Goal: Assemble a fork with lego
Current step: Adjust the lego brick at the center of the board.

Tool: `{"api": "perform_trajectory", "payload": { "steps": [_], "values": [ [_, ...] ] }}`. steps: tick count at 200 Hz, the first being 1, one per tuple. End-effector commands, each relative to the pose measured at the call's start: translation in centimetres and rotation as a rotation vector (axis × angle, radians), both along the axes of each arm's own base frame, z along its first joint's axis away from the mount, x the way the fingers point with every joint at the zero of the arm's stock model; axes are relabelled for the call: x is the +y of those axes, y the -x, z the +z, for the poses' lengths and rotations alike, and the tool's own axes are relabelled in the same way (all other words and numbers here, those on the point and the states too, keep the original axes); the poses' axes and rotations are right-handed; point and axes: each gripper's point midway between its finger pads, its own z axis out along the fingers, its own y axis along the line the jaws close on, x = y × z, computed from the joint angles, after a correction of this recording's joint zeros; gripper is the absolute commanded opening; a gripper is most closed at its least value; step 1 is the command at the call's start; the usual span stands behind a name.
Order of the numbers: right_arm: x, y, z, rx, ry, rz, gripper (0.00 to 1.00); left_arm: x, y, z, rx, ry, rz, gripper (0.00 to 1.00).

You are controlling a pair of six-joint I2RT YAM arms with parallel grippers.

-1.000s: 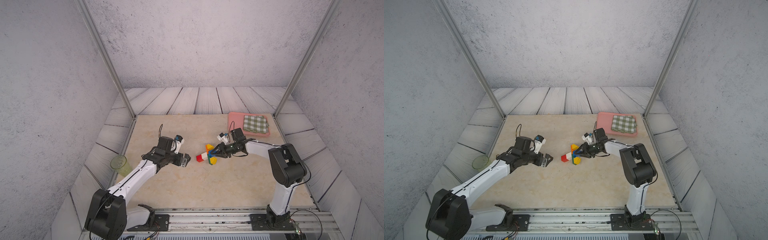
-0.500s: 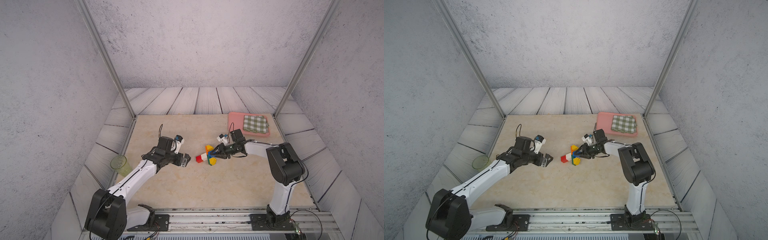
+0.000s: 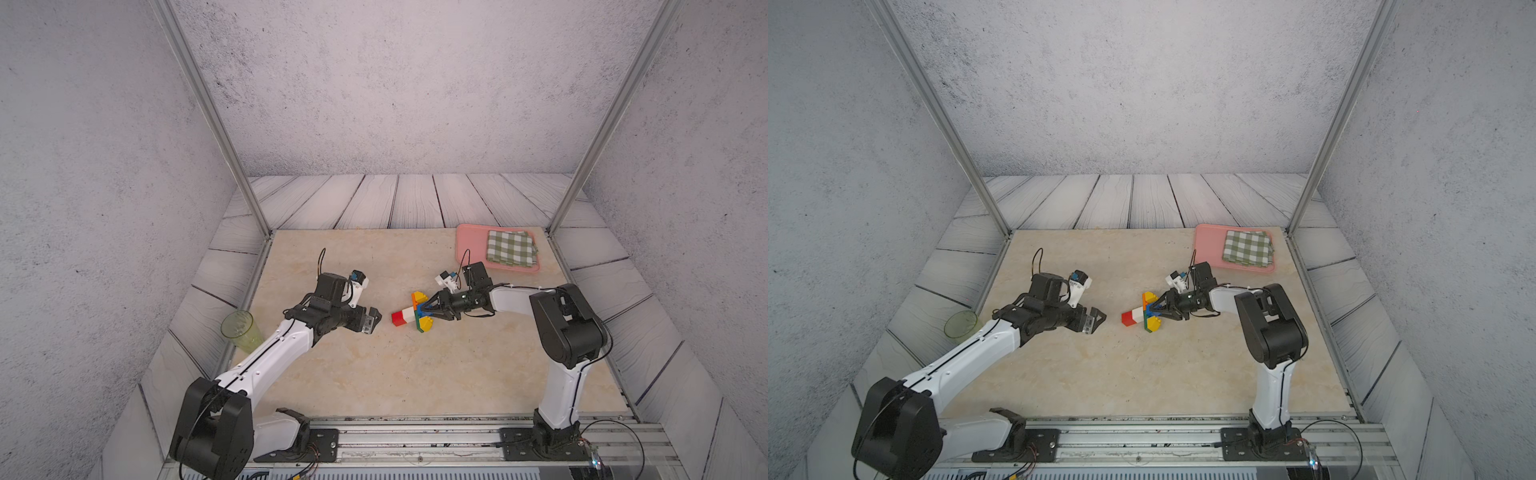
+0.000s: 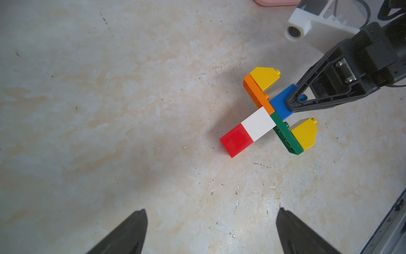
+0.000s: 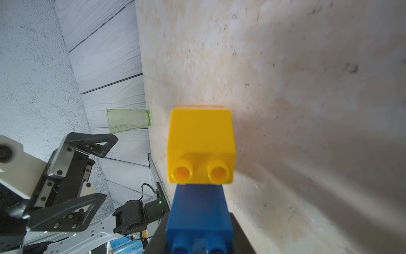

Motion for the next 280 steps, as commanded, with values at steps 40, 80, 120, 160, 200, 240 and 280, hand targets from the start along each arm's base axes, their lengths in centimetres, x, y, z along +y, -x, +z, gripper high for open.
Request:
{"api": "perform_trajectory", "payload": {
  "steps": [40, 80, 120, 160, 200, 240, 280],
  "values": [
    [-1.0, 0.2, -3.4, 0.091, 0.018, -0.046, 0.47, -0.1, 0.4, -0.9, 0.031, -0.017, -0.010, 0.98],
    [-1.5, 0.1, -4.3, 0.111, 0.023, -0.074, 0.58, 0.0, 0.4, -1.0, 0.036, -0.020, -0.008, 0.98],
    [-2.4, 0.1, -5.0, 0.120, 0.063, -0.104, 0.71, 0.0, 0.3, -1.1, 0.039, -0.021, -0.005, 0.98],
    [-4.0, 0.6, -5.5, 0.125, 0.187, -0.109, 0.92, 0.0, 0.2, -1.0, 0.036, -0.023, -0.003, 0.98],
    [-6.0, 0.9, -5.3, 0.102, 0.363, -0.098, 0.99, 0.2, -0.2, -0.7, 0.019, -0.031, 0.014, 0.98],
    [-8.1, 1.2, -4.8, 0.080, 0.506, -0.091, 0.99, 0.4, -0.6, 0.2, -0.011, -0.033, 0.027, 0.98],
    [-9.9, 1.2, -4.1, 0.037, 0.627, -0.085, 0.99, 0.6, -0.8, 1.0, -0.042, -0.034, 0.038, 0.98]
  ]
}}
